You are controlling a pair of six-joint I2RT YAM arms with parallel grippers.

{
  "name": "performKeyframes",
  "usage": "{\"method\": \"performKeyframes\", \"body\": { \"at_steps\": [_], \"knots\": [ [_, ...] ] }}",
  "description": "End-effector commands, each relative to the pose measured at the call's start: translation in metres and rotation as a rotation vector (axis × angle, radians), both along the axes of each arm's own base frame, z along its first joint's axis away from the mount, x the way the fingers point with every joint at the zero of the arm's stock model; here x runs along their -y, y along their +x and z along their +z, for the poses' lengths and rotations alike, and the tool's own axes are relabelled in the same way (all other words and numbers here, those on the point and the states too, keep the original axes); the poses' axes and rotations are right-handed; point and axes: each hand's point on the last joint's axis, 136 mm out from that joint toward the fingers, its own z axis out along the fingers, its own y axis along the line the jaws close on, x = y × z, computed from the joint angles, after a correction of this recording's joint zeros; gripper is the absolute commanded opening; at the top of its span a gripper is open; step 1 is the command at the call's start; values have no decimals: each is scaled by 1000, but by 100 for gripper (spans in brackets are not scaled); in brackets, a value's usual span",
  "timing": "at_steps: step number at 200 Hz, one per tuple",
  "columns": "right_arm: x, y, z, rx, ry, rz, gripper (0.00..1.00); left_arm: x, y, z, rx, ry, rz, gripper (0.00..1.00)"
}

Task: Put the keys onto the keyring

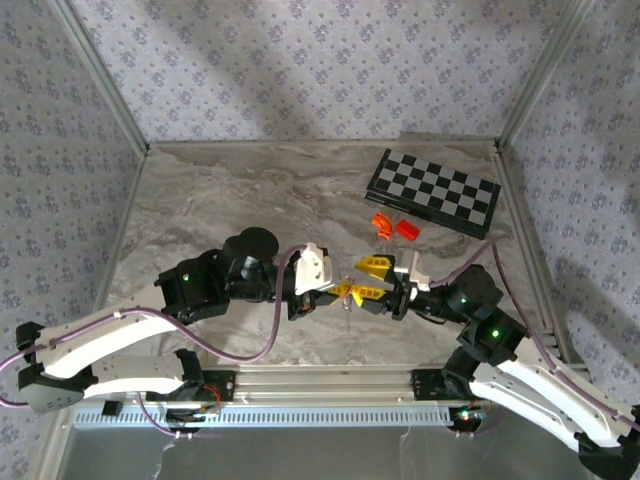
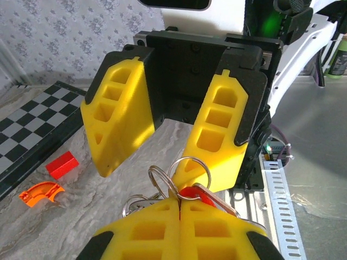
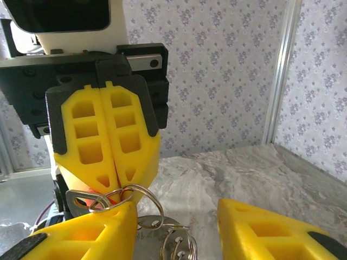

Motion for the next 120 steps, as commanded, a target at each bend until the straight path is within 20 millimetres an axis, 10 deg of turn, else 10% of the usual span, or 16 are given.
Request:
{"method": "performKeyframes", "body": {
  "at_steps": [1, 120],
  "knots": [
    [1, -2, 2, 5, -15, -8, 46, 7, 8, 22, 48, -87, 35, 0],
    [16, 5, -3, -21, -40, -102, 48, 2, 24, 12, 59, -39, 124, 0]
  ]
}}
